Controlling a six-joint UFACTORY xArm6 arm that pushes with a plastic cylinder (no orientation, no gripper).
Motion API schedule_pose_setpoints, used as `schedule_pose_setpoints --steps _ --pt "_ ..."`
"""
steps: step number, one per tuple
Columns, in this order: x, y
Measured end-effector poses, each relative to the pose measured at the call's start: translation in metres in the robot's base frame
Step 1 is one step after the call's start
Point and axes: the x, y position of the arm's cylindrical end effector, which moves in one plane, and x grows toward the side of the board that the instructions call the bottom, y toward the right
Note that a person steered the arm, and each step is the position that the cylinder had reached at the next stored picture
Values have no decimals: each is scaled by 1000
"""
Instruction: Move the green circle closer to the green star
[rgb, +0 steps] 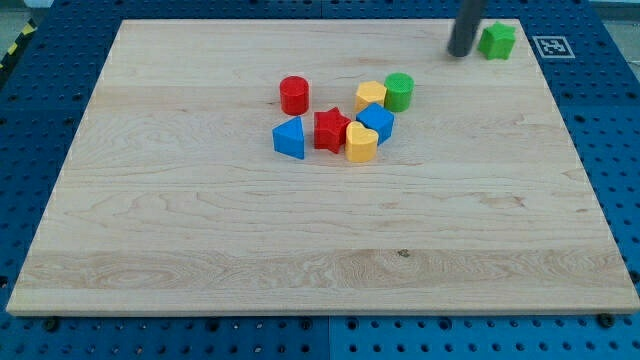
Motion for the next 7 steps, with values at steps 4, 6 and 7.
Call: schedule_pose_setpoints --steps 4,6,7 --pt "88 -152" --pt "100 -118" --pt "100 -94"
